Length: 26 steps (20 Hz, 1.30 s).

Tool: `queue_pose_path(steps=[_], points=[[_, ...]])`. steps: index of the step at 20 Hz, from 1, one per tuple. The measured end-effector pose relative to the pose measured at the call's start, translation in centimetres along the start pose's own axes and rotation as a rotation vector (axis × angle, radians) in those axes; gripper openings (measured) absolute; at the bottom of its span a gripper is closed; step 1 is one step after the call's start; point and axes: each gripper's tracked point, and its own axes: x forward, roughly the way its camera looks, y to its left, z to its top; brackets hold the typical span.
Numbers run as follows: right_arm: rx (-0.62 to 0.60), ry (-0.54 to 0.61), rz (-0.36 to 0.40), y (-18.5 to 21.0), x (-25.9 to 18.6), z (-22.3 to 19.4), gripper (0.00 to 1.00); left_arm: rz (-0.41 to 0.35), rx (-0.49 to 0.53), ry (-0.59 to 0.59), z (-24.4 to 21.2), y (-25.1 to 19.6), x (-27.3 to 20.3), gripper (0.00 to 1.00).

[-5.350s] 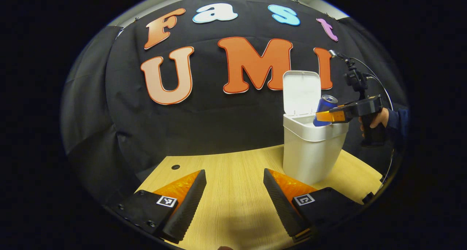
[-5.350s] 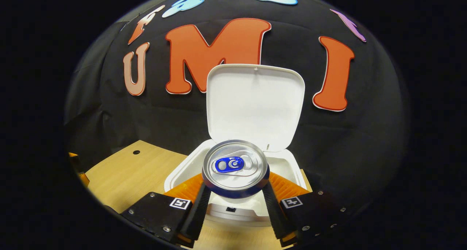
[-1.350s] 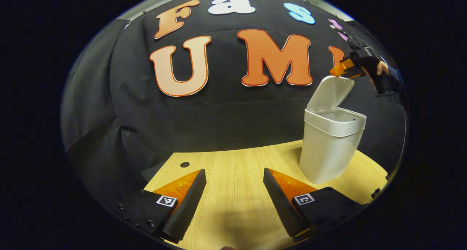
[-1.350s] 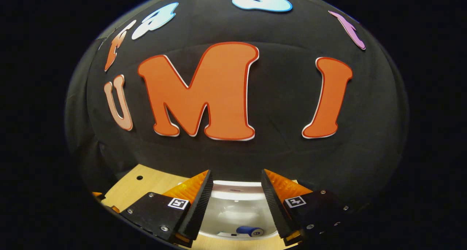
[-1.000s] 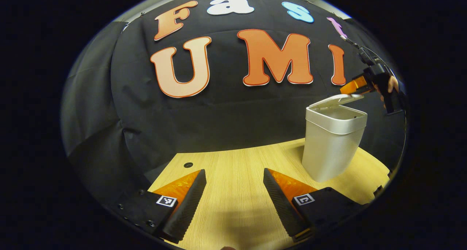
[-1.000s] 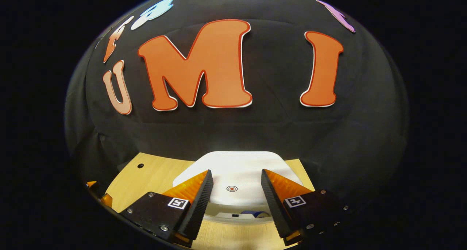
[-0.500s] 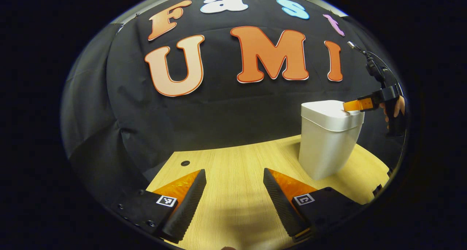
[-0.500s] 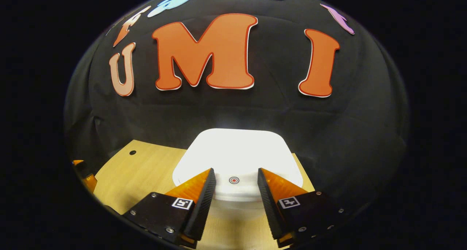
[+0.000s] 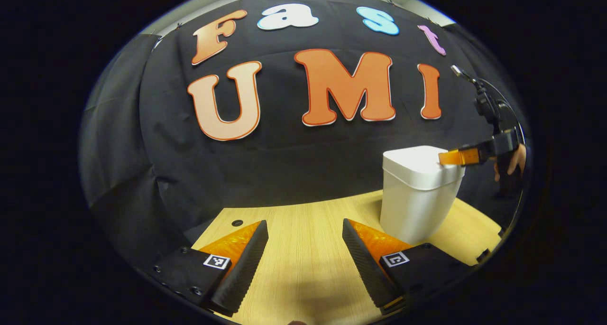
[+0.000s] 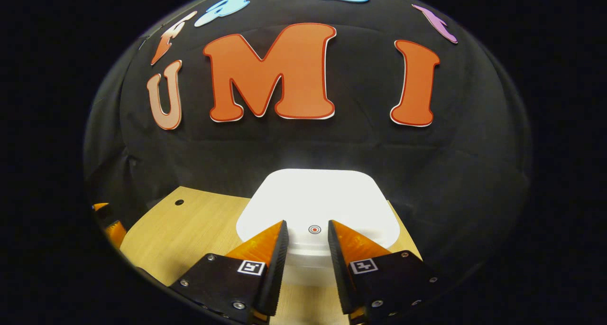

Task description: Press the lid of the desktop garbage bin to open it, pick up the crumpled paper on the desktop and throw it into the bin, then pick up the pop can on the desktop and drop it into the bin, and finally close the garbage bin lid.

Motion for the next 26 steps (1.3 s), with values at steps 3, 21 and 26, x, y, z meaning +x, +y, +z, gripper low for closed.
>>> queue_pose_path(steps=[3, 21, 26], points=[[-0.047, -0.068, 0.045, 1.1, -1.8, 1.1, 0.59, 0.032, -0.030, -0.033, 1.6, 0.5, -0.5, 1.00], [-0.062, -0.270, 0.080, 12.6, -8.8, 0.4, 0.97, -0.033, 0.016, -0.191, 7.3, 5.2, -0.3, 1.00], [-0.060, -0.280, 0.057, 15.1, -9.1, 0.5, 0.97, -0.073, 0.011, -0.219, 8.0, 5.4, 0.3, 1.00]])
